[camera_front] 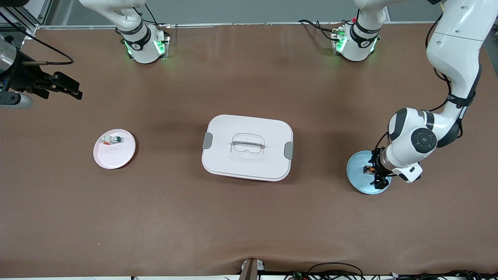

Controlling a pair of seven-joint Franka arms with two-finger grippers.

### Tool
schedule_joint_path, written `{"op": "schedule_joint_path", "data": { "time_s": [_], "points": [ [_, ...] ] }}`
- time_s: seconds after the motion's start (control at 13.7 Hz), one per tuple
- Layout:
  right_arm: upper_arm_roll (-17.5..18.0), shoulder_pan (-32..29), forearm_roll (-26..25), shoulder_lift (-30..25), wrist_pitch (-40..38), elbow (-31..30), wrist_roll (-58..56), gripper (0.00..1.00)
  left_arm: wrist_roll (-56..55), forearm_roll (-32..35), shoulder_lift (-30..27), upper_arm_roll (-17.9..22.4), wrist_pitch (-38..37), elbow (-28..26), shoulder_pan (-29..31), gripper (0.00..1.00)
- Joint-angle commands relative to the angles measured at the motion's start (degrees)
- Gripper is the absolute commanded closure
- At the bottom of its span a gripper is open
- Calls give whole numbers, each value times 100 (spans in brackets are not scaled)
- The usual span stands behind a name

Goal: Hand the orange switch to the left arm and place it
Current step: 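Lower the switch with the left gripper onto the blue plate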

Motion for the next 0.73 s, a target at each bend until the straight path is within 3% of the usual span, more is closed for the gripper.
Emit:
{"op": "schedule_joint_path", "data": {
  "time_s": [0.0,0.22,0.66],
  "points": [
    [-2,-32,90,-168,154,-179,-282,0,-144,163,-84,-58,-87,13,143,0],
    [-11,-49,90,-195,189,-196,-283,0,13,84,-251,-76,-123,-92,232,0],
    [-29,-93,90,-282,189,-301,-283,0,1717,-689,-752,-14,-123,-505,188,0]
  ]
}}
